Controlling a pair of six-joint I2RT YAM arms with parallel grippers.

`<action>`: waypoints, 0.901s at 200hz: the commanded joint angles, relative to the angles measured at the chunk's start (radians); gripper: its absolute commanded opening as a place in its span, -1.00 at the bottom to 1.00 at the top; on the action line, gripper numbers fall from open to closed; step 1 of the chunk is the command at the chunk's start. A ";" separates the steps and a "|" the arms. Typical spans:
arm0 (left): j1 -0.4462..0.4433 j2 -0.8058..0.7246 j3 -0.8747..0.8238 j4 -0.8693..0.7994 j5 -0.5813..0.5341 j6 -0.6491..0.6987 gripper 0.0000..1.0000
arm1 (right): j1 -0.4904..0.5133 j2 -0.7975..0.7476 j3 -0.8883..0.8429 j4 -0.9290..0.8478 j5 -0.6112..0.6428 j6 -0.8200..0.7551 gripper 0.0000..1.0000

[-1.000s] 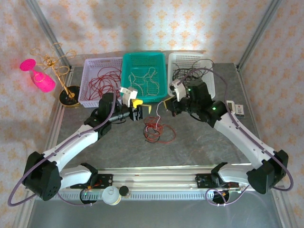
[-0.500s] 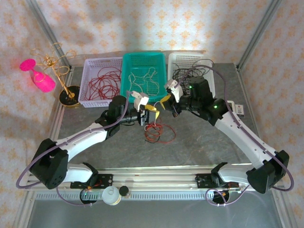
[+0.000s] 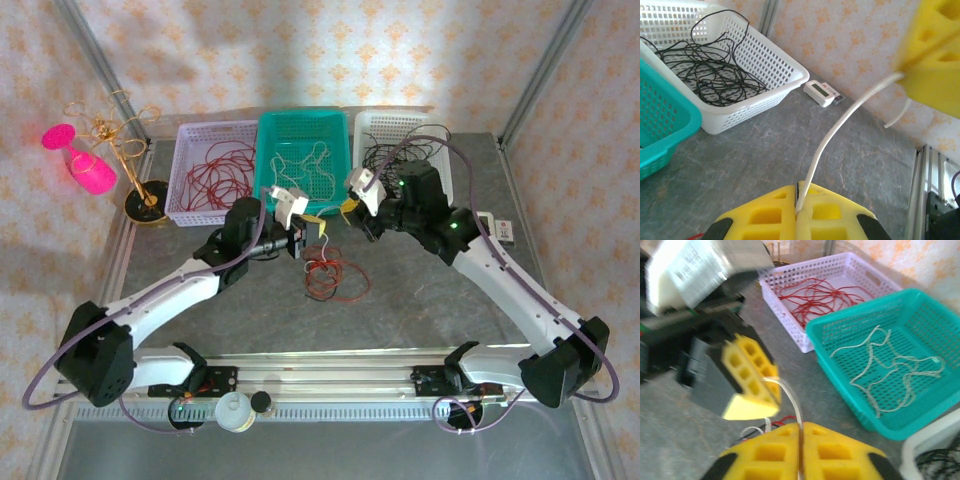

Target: Untangle the cables

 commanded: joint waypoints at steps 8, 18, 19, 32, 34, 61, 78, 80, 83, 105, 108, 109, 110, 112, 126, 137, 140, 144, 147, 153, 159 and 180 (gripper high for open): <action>-0.001 -0.049 0.080 -0.180 -0.035 0.087 -1.00 | 0.012 -0.014 -0.033 0.118 0.116 -0.098 -0.54; -0.001 -0.055 0.091 -0.206 -0.035 0.094 -1.00 | 0.016 0.000 -0.030 0.127 0.112 -0.113 -0.54; -0.001 -0.055 0.092 -0.208 -0.035 0.094 -1.00 | 0.016 0.002 -0.029 0.127 0.111 -0.114 -0.54; -0.002 -0.064 0.103 -0.225 -0.040 0.092 -1.00 | 0.026 0.025 -0.021 0.130 0.105 -0.129 -0.48; -0.002 -0.066 0.105 -0.228 -0.040 0.092 -1.00 | 0.027 0.028 -0.020 0.129 0.103 -0.130 -0.46; -0.004 -0.079 0.123 -0.257 -0.083 0.090 -1.00 | 0.031 0.047 -0.005 0.143 0.067 -0.079 -0.21; -0.002 -0.086 0.135 -0.278 -0.140 0.088 -1.00 | 0.029 0.024 -0.021 0.149 0.056 -0.040 -0.14; -0.003 -0.088 0.135 -0.279 -0.145 0.088 -1.00 | 0.029 0.020 -0.024 0.149 0.058 -0.035 -0.14; -0.003 -0.090 0.136 -0.280 -0.155 0.087 -1.00 | 0.029 0.014 -0.030 0.150 0.058 -0.028 -0.13; -0.003 -0.096 0.139 -0.271 -0.205 0.075 -1.00 | 0.000 -0.038 -0.071 0.152 0.024 0.068 -0.08; -0.003 -0.095 0.139 -0.268 -0.210 0.071 -1.00 | -0.005 -0.038 -0.077 0.152 0.011 0.085 -0.07; -0.003 -0.095 0.139 -0.266 -0.211 0.068 -1.00 | -0.006 -0.053 -0.078 0.152 0.006 0.090 -0.06; -0.003 -0.095 0.139 -0.265 -0.213 0.067 -1.00 | -0.008 -0.062 -0.081 0.153 0.000 0.093 -0.06; -0.003 -0.096 0.139 -0.262 -0.216 0.065 -1.00 | -0.013 -0.071 -0.084 0.156 -0.010 0.110 -0.05; -0.002 -0.095 0.138 -0.244 -0.229 0.048 -1.00 | -0.029 -0.104 -0.109 0.198 -0.084 0.234 0.00; -0.003 -0.094 0.140 -0.236 -0.232 0.040 -1.00 | -0.028 -0.118 -0.142 0.278 -0.148 0.371 0.08; -0.003 -0.093 0.142 -0.236 -0.233 0.038 -1.00 | -0.026 -0.120 -0.154 0.314 -0.161 0.415 0.11; -0.003 -0.092 0.141 -0.234 -0.235 0.035 -1.00 | -0.019 -0.121 -0.170 0.360 -0.168 0.474 0.17; -0.003 -0.091 0.142 -0.233 -0.235 0.035 -1.00 | -0.012 -0.120 -0.182 0.392 -0.167 0.514 0.20; -0.003 -0.091 0.143 -0.231 -0.233 0.033 -1.00 | 0.009 -0.117 -0.203 0.447 -0.142 0.577 0.22; -0.003 -0.087 0.144 -0.231 -0.230 0.032 -1.00 | 0.038 -0.109 -0.217 0.490 -0.097 0.617 0.22; -0.003 -0.085 0.147 -0.232 -0.225 0.027 -1.00 | 0.124 -0.054 -0.211 0.538 0.034 0.641 0.23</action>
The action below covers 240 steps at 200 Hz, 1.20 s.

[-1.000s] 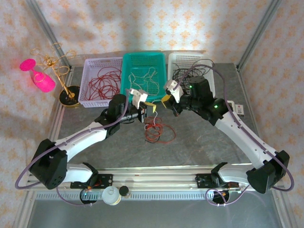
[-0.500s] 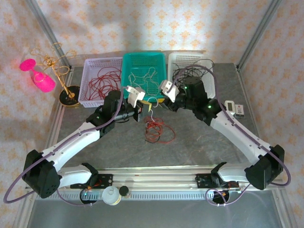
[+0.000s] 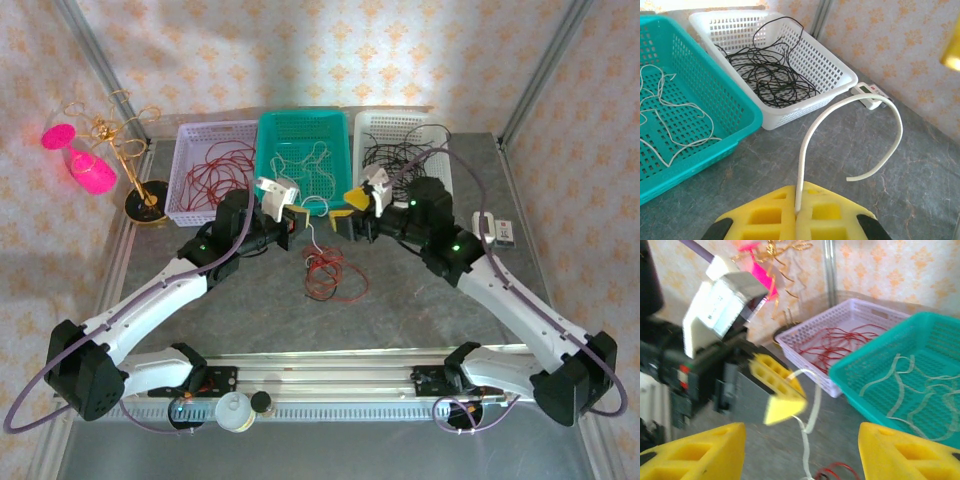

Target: Untangle the cables

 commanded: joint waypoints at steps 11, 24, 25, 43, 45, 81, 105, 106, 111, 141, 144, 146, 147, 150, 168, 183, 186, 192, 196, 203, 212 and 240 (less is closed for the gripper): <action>-0.004 -0.012 0.046 0.020 -0.009 -0.020 -1.00 | 0.101 0.100 0.018 0.158 0.177 0.208 0.24; -0.003 -0.013 0.048 0.020 -0.002 -0.022 -1.00 | 0.105 0.143 0.042 0.154 0.263 0.240 0.26; -0.003 -0.015 0.048 0.020 -0.002 -0.022 -1.00 | 0.105 0.145 0.043 0.154 0.271 0.242 0.26; -0.003 -0.019 0.042 0.015 -0.002 -0.020 -1.00 | 0.105 0.176 0.043 0.184 0.384 0.270 0.24; -0.003 -0.020 0.042 0.015 -0.003 -0.021 -1.00 | 0.105 0.177 0.042 0.187 0.392 0.272 0.24; -0.004 -0.042 0.023 0.019 -0.010 -0.028 -1.00 | 0.105 0.219 0.043 0.188 0.408 0.179 -0.17; -0.004 -0.056 0.018 0.008 -0.014 -0.026 -1.00 | 0.106 0.226 0.055 0.152 0.433 0.042 -0.56; -0.003 -0.056 0.018 0.008 -0.013 -0.026 -1.00 | 0.105 0.226 0.057 0.151 0.434 0.036 -0.57; -0.004 -0.059 0.019 0.004 -0.016 -0.027 -1.00 | 0.105 0.227 0.064 0.133 0.438 0.009 -0.61; -0.004 -0.072 0.018 -0.017 -0.023 -0.023 -1.00 | 0.105 0.222 0.092 0.063 0.513 -0.142 -0.79; -0.004 -0.072 0.018 -0.020 -0.023 -0.022 -1.00 | 0.105 0.220 0.092 0.061 0.521 -0.154 -0.81; -0.004 -0.071 0.018 -0.022 -0.023 -0.022 -1.00 | 0.105 0.218 0.091 0.060 0.530 -0.163 -0.82; -0.004 -0.072 0.018 -0.022 -0.023 -0.022 -1.00 | 0.105 0.217 0.092 0.060 0.534 -0.165 -0.82; -0.004 -0.072 0.018 -0.025 -0.021 -0.022 -1.00 | 0.104 0.214 0.090 0.059 0.542 -0.182 -0.83; -0.004 -0.070 0.028 -0.053 -0.017 -0.012 -1.00 | 0.105 0.195 0.092 0.037 0.570 -0.312 -0.83; -0.004 -0.067 0.040 -0.084 -0.013 0.003 -1.00 | 0.105 0.173 0.089 -0.015 0.560 -0.506 -0.80; -0.004 -0.066 0.042 -0.090 -0.012 0.006 -1.00 | 0.105 0.168 0.087 -0.023 0.562 -0.546 -0.80; -0.004 -0.064 0.045 -0.101 -0.012 0.011 -1.00 | 0.105 0.155 0.079 -0.030 0.578 -0.620 -0.79; -0.004 -0.064 0.048 -0.109 -0.012 0.014 -1.00 | 0.105 0.146 0.071 -0.028 0.599 -0.666 -0.79; -0.004 -0.062 0.050 -0.118 -0.011 0.020 -1.00 | 0.105 0.132 0.061 -0.018 0.645 -0.739 -0.78; -0.004 -0.061 0.051 -0.131 -0.010 0.026 -1.00 | 0.105 0.117 0.054 -0.008 0.692 -0.820 -0.78; -0.004 -0.059 0.064 -0.146 -0.009 0.030 -1.00 | 0.103 0.095 0.043 0.028 0.821 -0.979 -0.60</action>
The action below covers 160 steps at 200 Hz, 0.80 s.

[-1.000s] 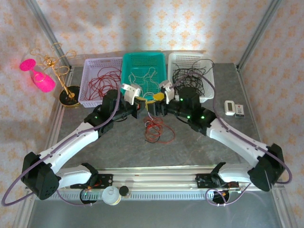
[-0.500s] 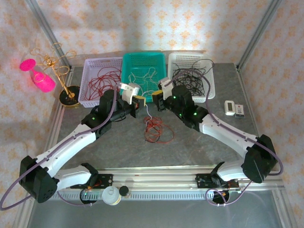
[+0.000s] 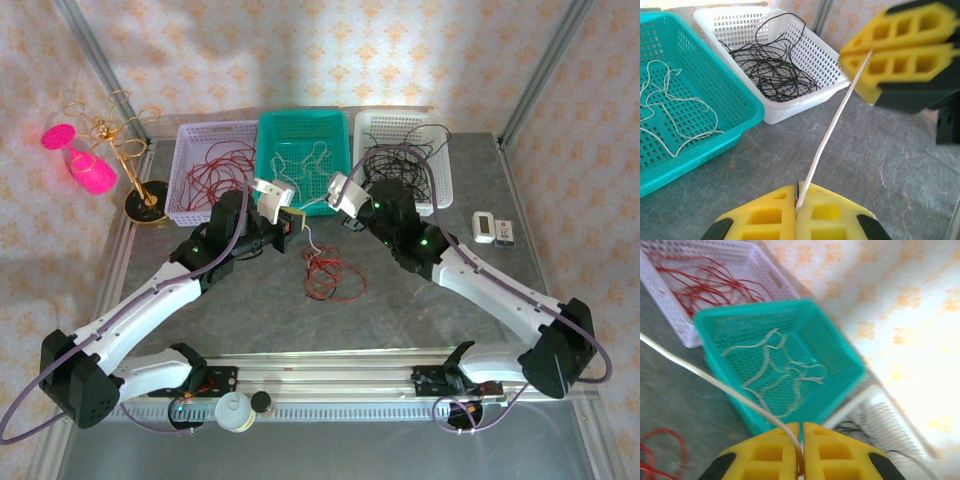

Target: Untangle the cables

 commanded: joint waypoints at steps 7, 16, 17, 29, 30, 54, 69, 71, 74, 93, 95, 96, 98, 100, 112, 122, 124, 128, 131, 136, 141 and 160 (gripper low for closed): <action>-0.003 -0.013 0.046 -0.048 0.005 0.019 -1.00 | -0.012 -0.050 -0.025 0.032 0.201 -0.251 -0.52; -0.003 -0.015 0.051 -0.042 0.004 0.013 -1.00 | -0.024 -0.062 -0.030 0.028 0.203 -0.223 -0.40; -0.003 -0.016 0.052 -0.041 0.004 0.012 -1.00 | -0.025 -0.064 -0.030 0.026 0.200 -0.217 -0.38; -0.003 -0.022 0.059 -0.028 0.002 0.002 -1.00 | -0.060 -0.072 -0.025 0.002 0.140 -0.110 -0.22; -0.003 -0.022 0.059 -0.026 0.001 0.001 -1.00 | -0.063 -0.072 -0.024 -0.001 0.131 -0.095 -0.21; -0.003 -0.036 0.081 0.011 -0.017 -0.035 -1.00 | -0.148 -0.142 -0.054 -0.040 -0.150 0.195 -0.05; -0.004 -0.044 0.101 0.041 -0.021 -0.064 -1.00 | -0.156 -0.172 -0.131 0.008 -0.336 0.312 0.02; -0.003 -0.044 0.105 0.045 -0.022 -0.069 -1.00 | -0.155 -0.175 -0.143 0.021 -0.363 0.325 0.03; -0.003 -0.045 0.110 0.049 -0.021 -0.075 -1.00 | -0.156 -0.179 -0.160 0.040 -0.405 0.356 0.05; -0.003 -0.048 0.139 0.079 -0.025 -0.105 -1.00 | -0.152 -0.174 -0.271 0.255 -0.673 0.562 0.10; -0.002 -0.048 0.142 0.081 -0.025 -0.107 -1.00 | -0.151 -0.170 -0.283 0.284 -0.689 0.588 0.11; -0.002 -0.048 0.143 0.082 -0.025 -0.108 -1.00 | -0.150 -0.169 -0.288 0.299 -0.695 0.601 0.11; -0.003 -0.048 0.147 0.085 -0.025 -0.111 -1.00 | -0.146 -0.165 -0.296 0.323 -0.707 0.627 0.12; -0.003 -0.048 0.150 0.086 -0.026 -0.114 -1.00 | -0.144 -0.160 -0.308 0.356 -0.719 0.646 0.12; -0.003 -0.047 0.165 0.090 -0.023 -0.126 -1.00 | -0.114 -0.130 -0.353 0.504 -0.772 0.744 0.15; -0.003 -0.047 0.177 0.091 -0.024 -0.135 -1.00 | -0.080 -0.103 -0.360 0.550 -0.764 0.748 0.16; -0.003 -0.047 0.178 0.091 -0.023 -0.137 -1.00 | -0.073 -0.095 -0.358 0.556 -0.759 0.746 0.17; -0.003 -0.048 0.181 0.091 -0.024 -0.143 -1.00 | -0.064 -0.084 -0.357 0.564 -0.752 0.740 0.17; -0.003 -0.048 0.182 0.091 -0.024 -0.146 -1.00 | -0.058 -0.071 -0.353 0.571 -0.748 0.734 0.17; -0.003 -0.050 0.185 0.091 -0.023 -0.153 -1.00 | -0.053 -0.044 -0.349 0.584 -0.747 0.727 0.17; -0.003 -0.052 0.186 0.092 -0.022 -0.159 -1.00 | -0.050 -0.025 -0.347 0.599 -0.746 0.723 0.18; -0.003 -0.061 0.184 0.097 -0.025 -0.178 -1.00 | -0.049 0.036 -0.346 0.689 -0.688 0.729 0.17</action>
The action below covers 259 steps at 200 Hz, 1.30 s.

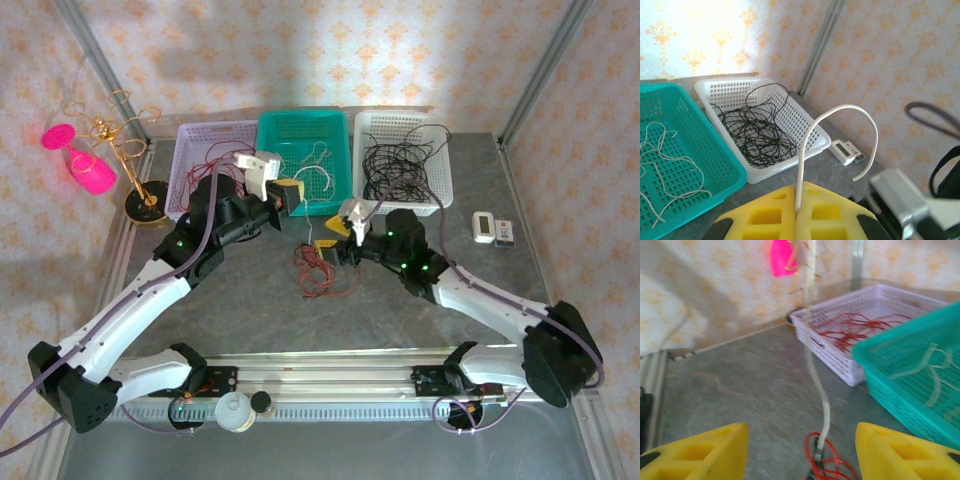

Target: Untangle the cables

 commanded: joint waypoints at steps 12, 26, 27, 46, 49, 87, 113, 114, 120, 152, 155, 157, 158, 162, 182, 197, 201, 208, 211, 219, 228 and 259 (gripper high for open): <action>-0.003 -0.038 0.030 0.043 -0.021 -0.055 -1.00 | 0.002 0.085 0.018 0.286 0.015 0.069 0.18; -0.003 -0.045 0.029 0.046 -0.025 -0.068 -1.00 | 0.004 0.140 0.045 0.308 0.011 0.075 0.17; -0.003 -0.045 0.029 0.046 -0.025 -0.070 -1.00 | 0.004 0.145 0.048 0.308 0.009 0.075 0.16; -0.003 -0.049 0.033 0.054 -0.021 -0.086 -1.00 | 0.018 0.234 0.086 0.315 -0.008 0.084 0.09; -0.003 -0.051 0.034 0.056 -0.022 -0.089 -1.00 | 0.020 0.243 0.089 0.319 -0.014 0.085 0.07; -0.003 -0.071 0.041 0.085 -0.045 -0.104 -1.00 | 0.070 0.374 0.107 0.349 -0.020 0.122 -0.24; -0.003 -0.078 0.055 0.097 -0.061 -0.102 -1.00 | 0.088 0.419 0.082 0.355 0.028 0.160 -0.78; -0.003 -0.078 0.056 0.097 -0.062 -0.103 -1.00 | 0.088 0.419 0.080 0.356 0.031 0.163 -0.79; -0.003 -0.080 0.063 0.097 -0.063 -0.100 -1.00 | 0.090 0.425 0.069 0.362 0.045 0.176 -0.83; -0.004 -0.076 0.116 0.087 -0.091 -0.072 -1.00 | 0.090 0.435 0.008 0.373 0.092 0.183 -0.93; -0.003 -0.075 0.121 0.086 -0.094 -0.070 -1.00 | 0.090 0.437 0.004 0.372 0.095 0.181 -0.93; -0.004 -0.075 0.125 0.085 -0.095 -0.068 -1.00 | 0.090 0.436 0.001 0.371 0.097 0.179 -0.94; -0.003 -0.074 0.126 0.084 -0.095 -0.067 -1.00 | 0.090 0.436 -0.001 0.370 0.098 0.179 -0.94; -0.004 -0.073 0.136 0.081 -0.098 -0.061 -1.00 | 0.090 0.438 -0.007 0.369 0.101 0.177 -0.94; -0.003 -0.063 0.179 0.067 -0.118 -0.036 -1.00 | 0.090 0.447 -0.033 0.365 0.123 0.174 -0.89; -0.003 -0.055 0.213 0.056 -0.131 -0.020 -1.00 | 0.090 0.450 -0.051 0.365 0.143 0.174 -0.69; -0.003 -0.053 0.220 0.054 -0.134 -0.017 -1.00 | 0.090 0.450 -0.055 0.365 0.147 0.174 -0.66; -0.003 -0.048 0.235 0.051 -0.137 -0.011 -1.00 | 0.090 0.450 -0.061 0.363 0.153 0.169 -0.60; -0.003 -0.046 0.240 0.049 -0.138 -0.009 -1.00 | 0.090 0.449 -0.064 0.362 0.152 0.167 -0.58; -0.003 -0.042 0.256 0.045 -0.139 -0.002 -1.00 | 0.090 0.447 -0.068 0.356 0.160 0.160 -0.53; -0.003 -0.039 0.269 0.044 -0.139 0.004 -1.00 | 0.090 0.447 -0.069 0.345 0.168 0.151 -0.47; -0.003 -0.032 0.301 0.045 -0.154 0.026 -1.00 | 0.090 0.443 -0.068 0.314 0.218 0.129 -0.42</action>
